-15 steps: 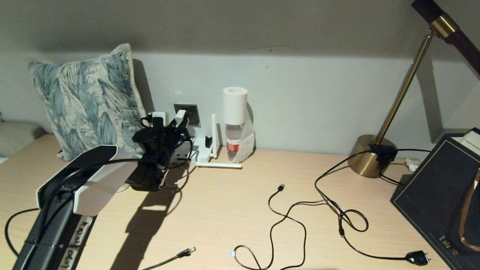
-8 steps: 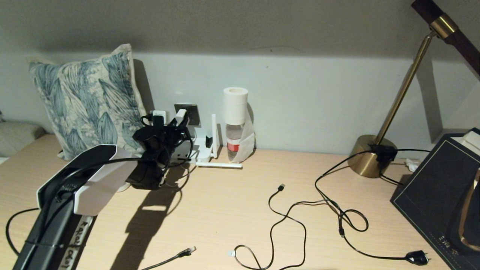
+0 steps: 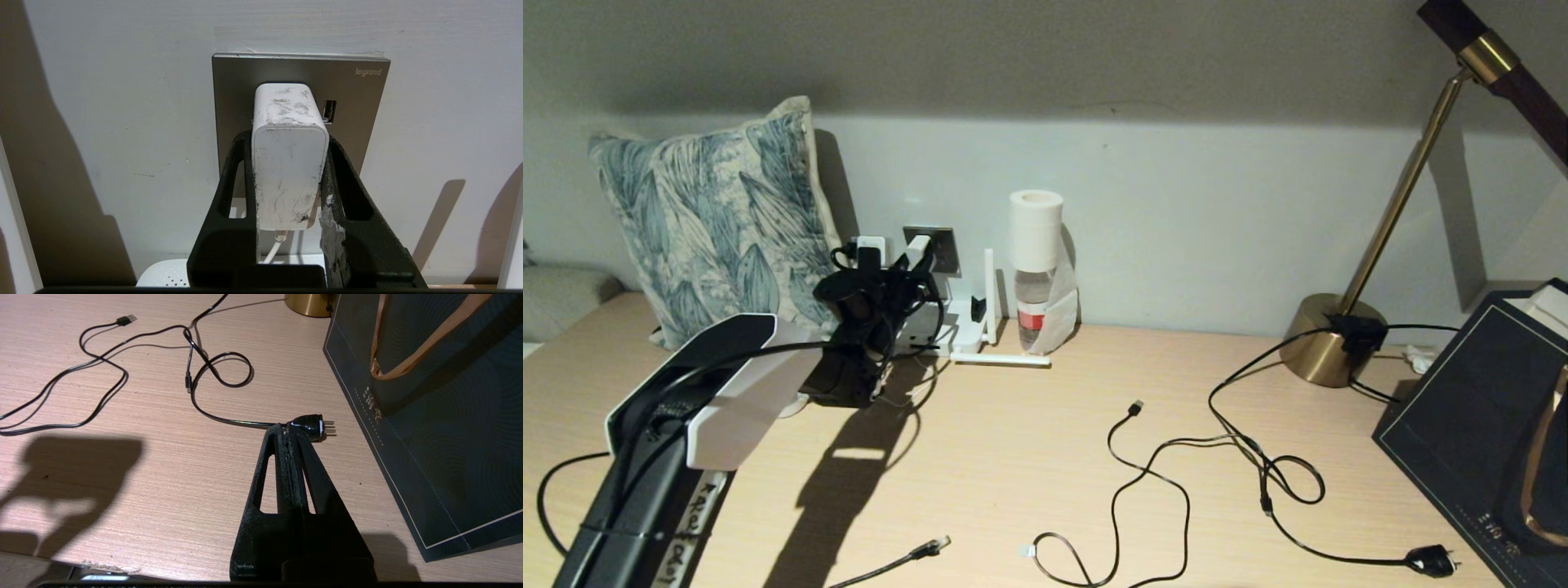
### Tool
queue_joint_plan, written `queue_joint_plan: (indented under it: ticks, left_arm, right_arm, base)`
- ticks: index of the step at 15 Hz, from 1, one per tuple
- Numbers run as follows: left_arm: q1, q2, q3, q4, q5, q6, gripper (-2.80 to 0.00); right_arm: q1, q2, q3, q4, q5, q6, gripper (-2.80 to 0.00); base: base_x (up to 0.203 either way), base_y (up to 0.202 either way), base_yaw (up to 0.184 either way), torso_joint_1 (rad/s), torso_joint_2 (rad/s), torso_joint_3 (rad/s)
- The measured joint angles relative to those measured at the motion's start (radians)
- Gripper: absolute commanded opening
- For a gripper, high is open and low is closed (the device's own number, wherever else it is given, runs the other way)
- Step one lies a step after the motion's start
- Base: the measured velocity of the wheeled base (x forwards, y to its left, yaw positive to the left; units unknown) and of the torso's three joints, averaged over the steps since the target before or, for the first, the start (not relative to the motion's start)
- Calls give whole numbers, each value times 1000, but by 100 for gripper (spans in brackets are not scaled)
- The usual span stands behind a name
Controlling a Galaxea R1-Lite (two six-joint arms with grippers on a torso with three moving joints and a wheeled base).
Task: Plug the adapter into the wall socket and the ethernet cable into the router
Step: Plug plug into socket
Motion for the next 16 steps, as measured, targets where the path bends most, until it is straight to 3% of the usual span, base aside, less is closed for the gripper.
queue_joint_plan:
  ticks: [16]
  left_arm:
    - [13,28,-18,3,-1,2,-280]
  right_arm:
    - [0,0,0,0,0,0,-280]
  base:
    - [0,0,0,0,0,0]
